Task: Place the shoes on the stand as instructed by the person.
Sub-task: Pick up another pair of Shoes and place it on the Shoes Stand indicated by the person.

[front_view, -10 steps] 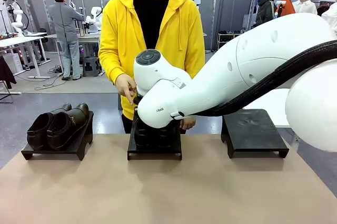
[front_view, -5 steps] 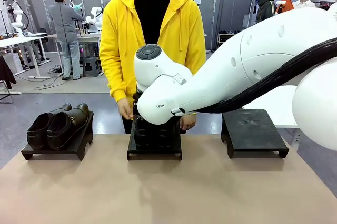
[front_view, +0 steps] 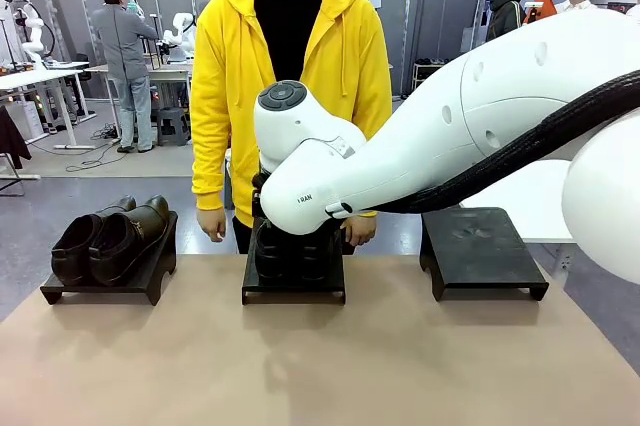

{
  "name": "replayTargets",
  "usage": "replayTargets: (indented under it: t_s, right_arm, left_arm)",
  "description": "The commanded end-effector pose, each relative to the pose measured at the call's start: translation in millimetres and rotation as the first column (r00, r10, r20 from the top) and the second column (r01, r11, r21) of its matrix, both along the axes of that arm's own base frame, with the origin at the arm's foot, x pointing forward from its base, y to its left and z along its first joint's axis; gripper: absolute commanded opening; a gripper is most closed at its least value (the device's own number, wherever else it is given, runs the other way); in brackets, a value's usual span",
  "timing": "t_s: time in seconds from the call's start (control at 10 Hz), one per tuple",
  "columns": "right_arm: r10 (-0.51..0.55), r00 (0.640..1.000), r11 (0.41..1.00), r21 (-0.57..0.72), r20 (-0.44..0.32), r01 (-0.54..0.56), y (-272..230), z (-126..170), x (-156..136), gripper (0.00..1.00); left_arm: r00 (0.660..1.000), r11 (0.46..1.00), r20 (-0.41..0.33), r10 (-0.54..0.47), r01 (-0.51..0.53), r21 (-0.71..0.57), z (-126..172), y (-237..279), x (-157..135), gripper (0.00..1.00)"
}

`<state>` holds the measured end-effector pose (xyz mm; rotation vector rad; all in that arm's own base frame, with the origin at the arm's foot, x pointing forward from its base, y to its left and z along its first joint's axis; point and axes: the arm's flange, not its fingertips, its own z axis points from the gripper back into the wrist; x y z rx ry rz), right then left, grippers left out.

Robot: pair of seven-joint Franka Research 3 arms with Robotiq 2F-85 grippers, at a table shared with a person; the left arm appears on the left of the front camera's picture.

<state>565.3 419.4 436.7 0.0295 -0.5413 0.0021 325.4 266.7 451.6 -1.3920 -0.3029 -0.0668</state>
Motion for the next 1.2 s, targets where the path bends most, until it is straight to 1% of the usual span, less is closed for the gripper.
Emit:
replayTargets:
  t_s: [0.0,0.9,1.0,1.1]
  right_arm:
    - [0.002,1.000,1.000,0.004,0.007,-0.002,-0.1,-0.5,1.2,1.00]
    - [0.000,1.000,1.000,0.000,0.000,0.000,0.1,-0.2,0.1,1.00]
    - [0.028,0.999,1.000,-0.004,-0.021,-0.029,-19.8,19.8,-12.3,1.00]
    - [0.038,0.998,0.999,0.016,-0.059,-0.037,-42.5,41.2,-27.8,1.00]
  left_arm:
    - [1.000,1.000,0.015,0.008,-0.008,-0.001,0.4,-3.0,-2.0,1.00]
    - [1.000,1.000,0.015,0.008,-0.008,-0.001,0.4,-3.0,-2.0,1.00]
    - [1.000,1.000,0.015,0.008,-0.008,-0.001,0.4,-3.0,-2.0,1.00]
    - [1.000,1.000,0.015,0.008,-0.008,-0.001,0.4,-3.0,-2.0,1.00]
